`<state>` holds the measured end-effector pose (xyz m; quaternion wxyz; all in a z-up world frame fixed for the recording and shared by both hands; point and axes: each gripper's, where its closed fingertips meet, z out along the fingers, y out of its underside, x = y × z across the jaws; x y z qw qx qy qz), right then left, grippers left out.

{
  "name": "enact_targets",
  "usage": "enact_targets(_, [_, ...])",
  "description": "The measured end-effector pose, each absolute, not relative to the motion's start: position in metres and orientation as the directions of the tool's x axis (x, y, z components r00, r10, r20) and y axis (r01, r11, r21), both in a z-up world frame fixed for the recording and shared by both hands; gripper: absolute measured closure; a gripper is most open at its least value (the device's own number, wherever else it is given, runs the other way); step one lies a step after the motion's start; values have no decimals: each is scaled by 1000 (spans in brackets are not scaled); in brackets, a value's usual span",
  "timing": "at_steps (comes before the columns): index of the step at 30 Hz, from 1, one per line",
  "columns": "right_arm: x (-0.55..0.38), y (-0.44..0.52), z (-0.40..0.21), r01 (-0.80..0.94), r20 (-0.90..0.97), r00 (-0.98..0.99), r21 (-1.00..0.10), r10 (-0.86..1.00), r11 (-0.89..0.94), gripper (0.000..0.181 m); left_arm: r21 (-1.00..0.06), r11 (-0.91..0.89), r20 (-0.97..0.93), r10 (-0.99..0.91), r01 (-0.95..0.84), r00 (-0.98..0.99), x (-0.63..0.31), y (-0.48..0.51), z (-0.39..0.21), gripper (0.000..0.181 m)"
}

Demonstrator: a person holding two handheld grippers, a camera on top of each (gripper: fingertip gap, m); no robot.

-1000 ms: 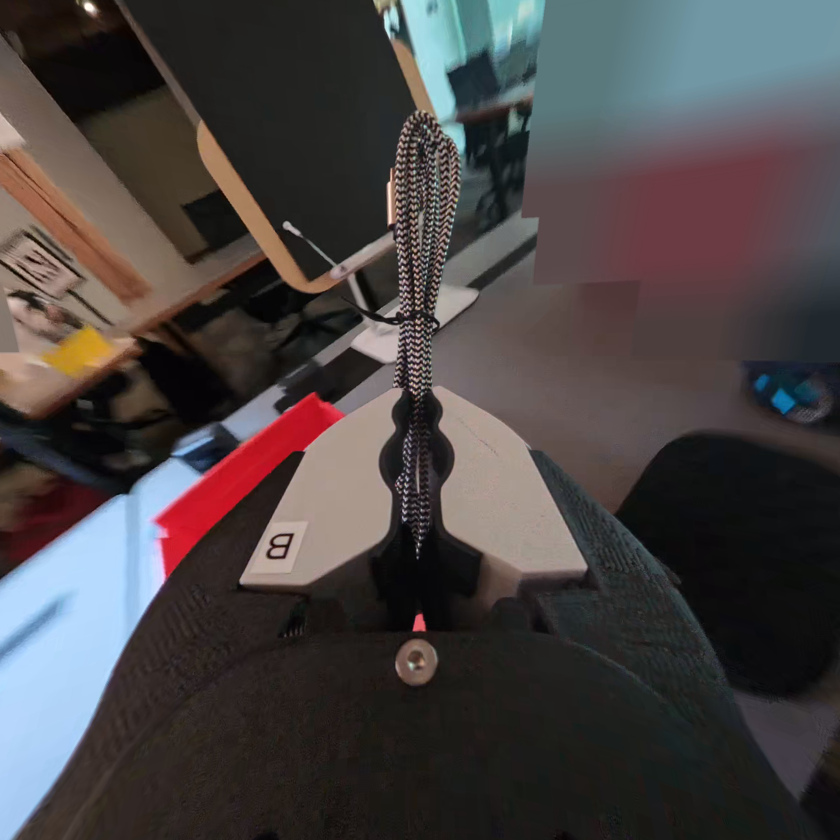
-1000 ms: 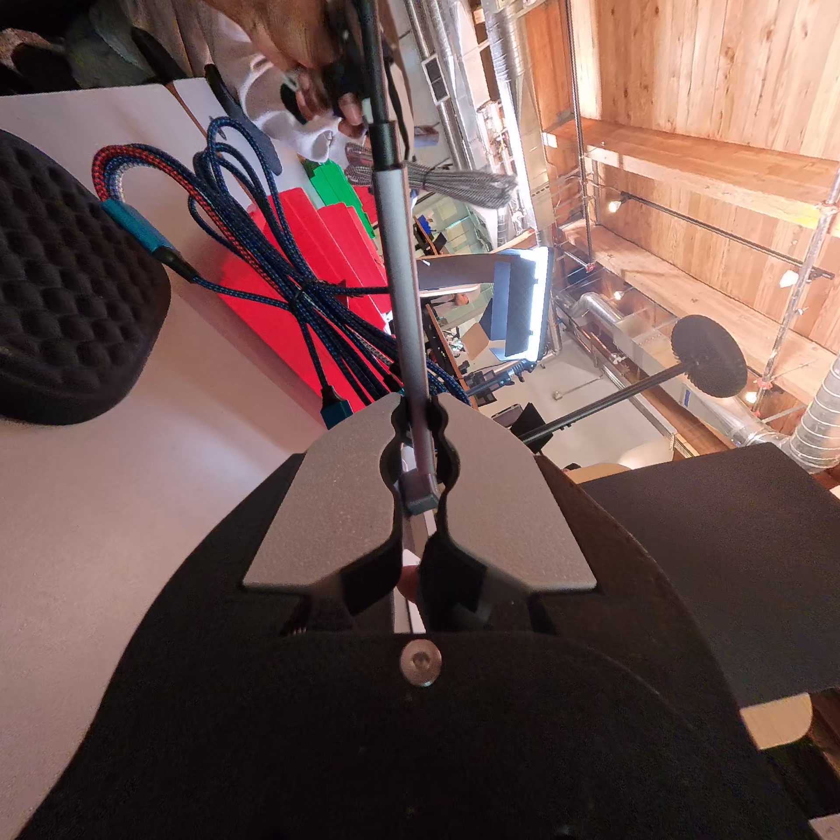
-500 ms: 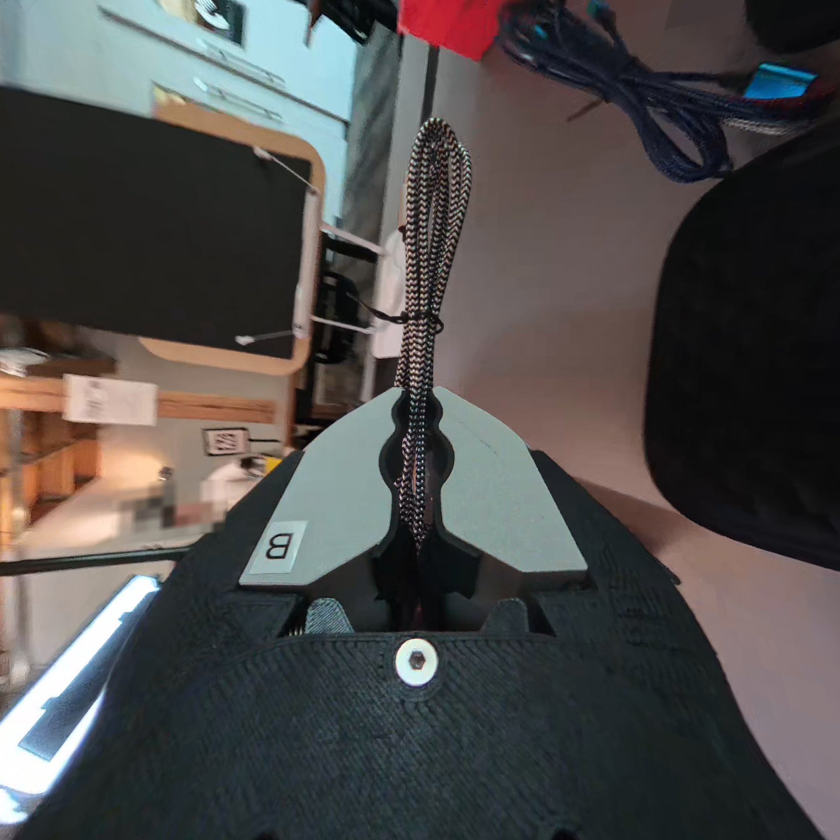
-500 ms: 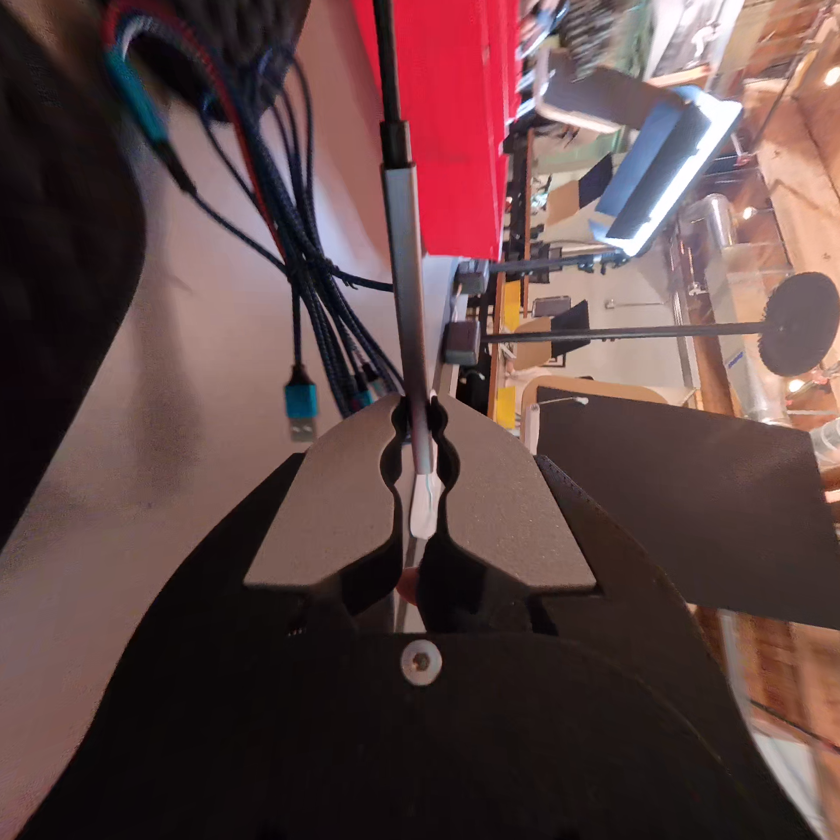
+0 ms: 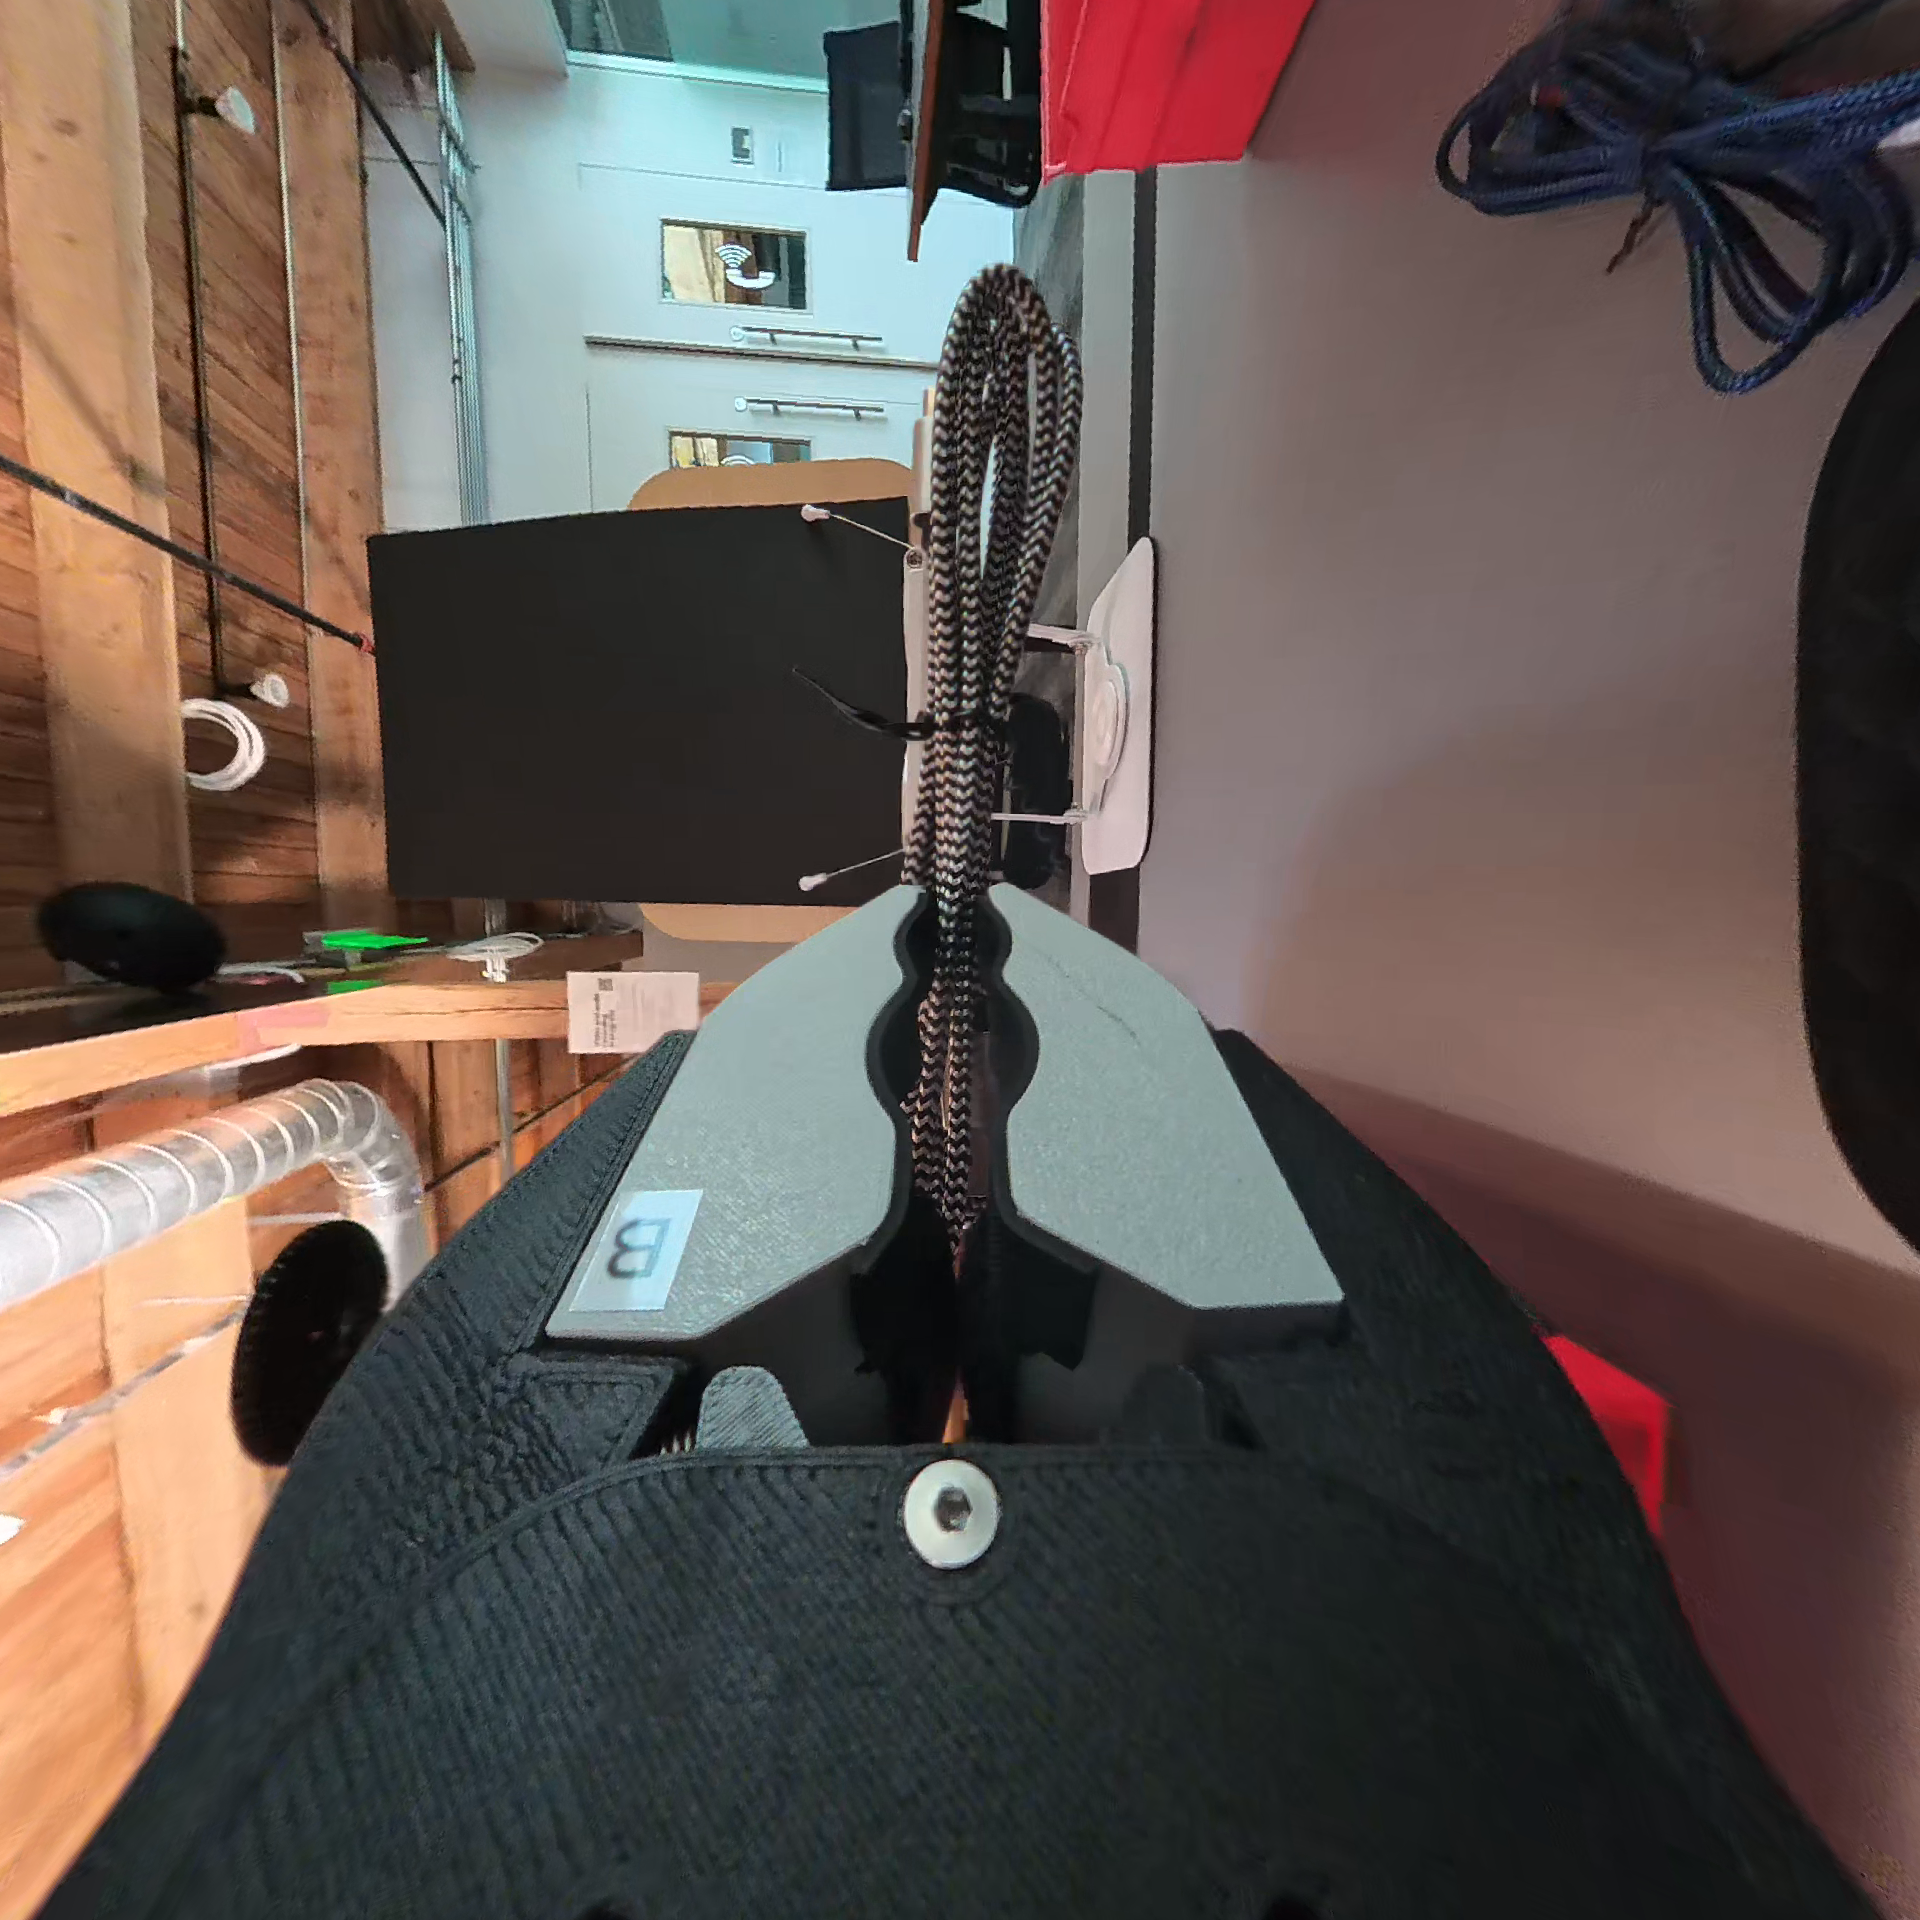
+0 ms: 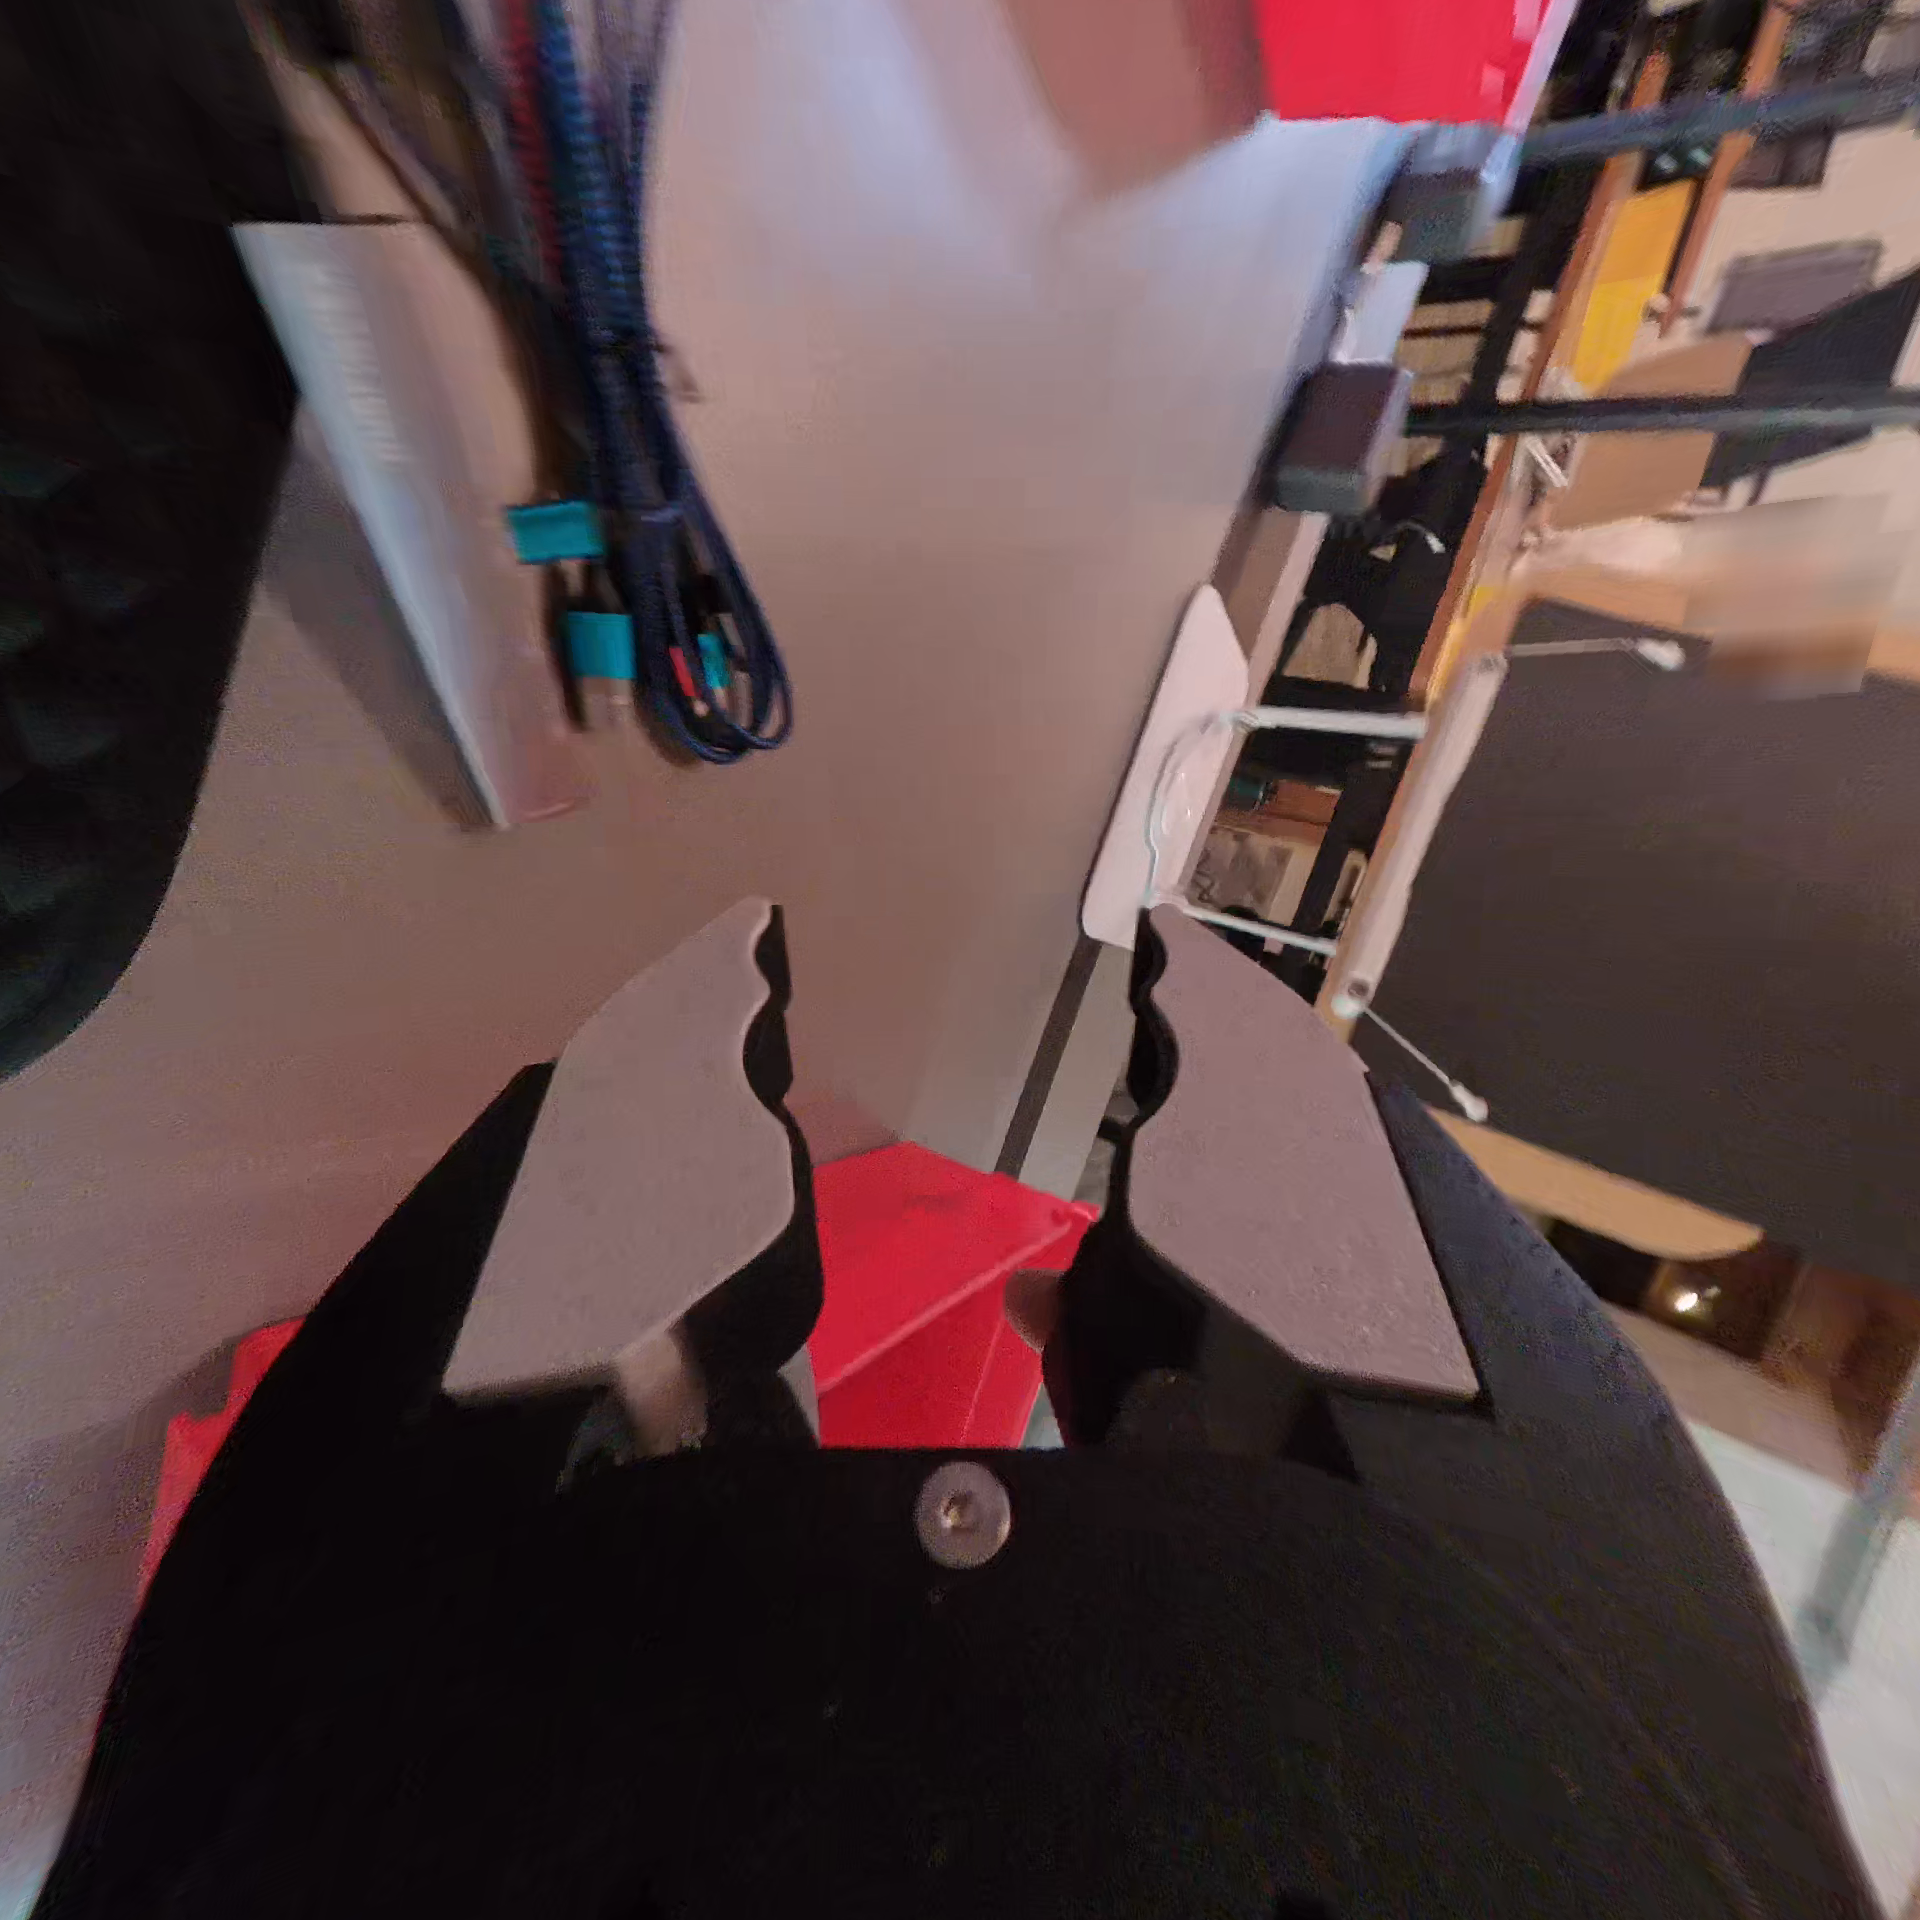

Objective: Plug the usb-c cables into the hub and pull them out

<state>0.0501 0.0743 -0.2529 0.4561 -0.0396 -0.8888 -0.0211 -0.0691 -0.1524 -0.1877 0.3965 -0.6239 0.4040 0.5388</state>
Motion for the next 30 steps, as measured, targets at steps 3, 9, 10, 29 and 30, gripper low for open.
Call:
enact_targets(3, [48, 66, -200, 65, 840, -461, -288, 284, 956, 143, -120, -348, -989, -34, -930, 141, -69, -151, -191, 176])
enact_targets(9, [39, -29, -119, -51, 41, -721, -999, 692, 6, 160, -146, -270, -989, 34, -952, 143, -50, -134, -189, 176])
enact_targets(10, [31, -36, -124, -14, -24, -742, -999, 669, -52, 161, -147, -254, -989, 41, -956, 141, -47, -130, -188, 176])
enact_targets(29, [5, -82, -193, 169, -88, -802, -982, 591, 84, 175, -344, -149, -937, 117, -927, 329, -38, -120, -183, 174])
enact_targets(30, [4, -81, -193, 122, -18, -793, -984, 609, 130, 176, -378, -138, -924, 110, -915, 366, -38, -120, -184, 174])
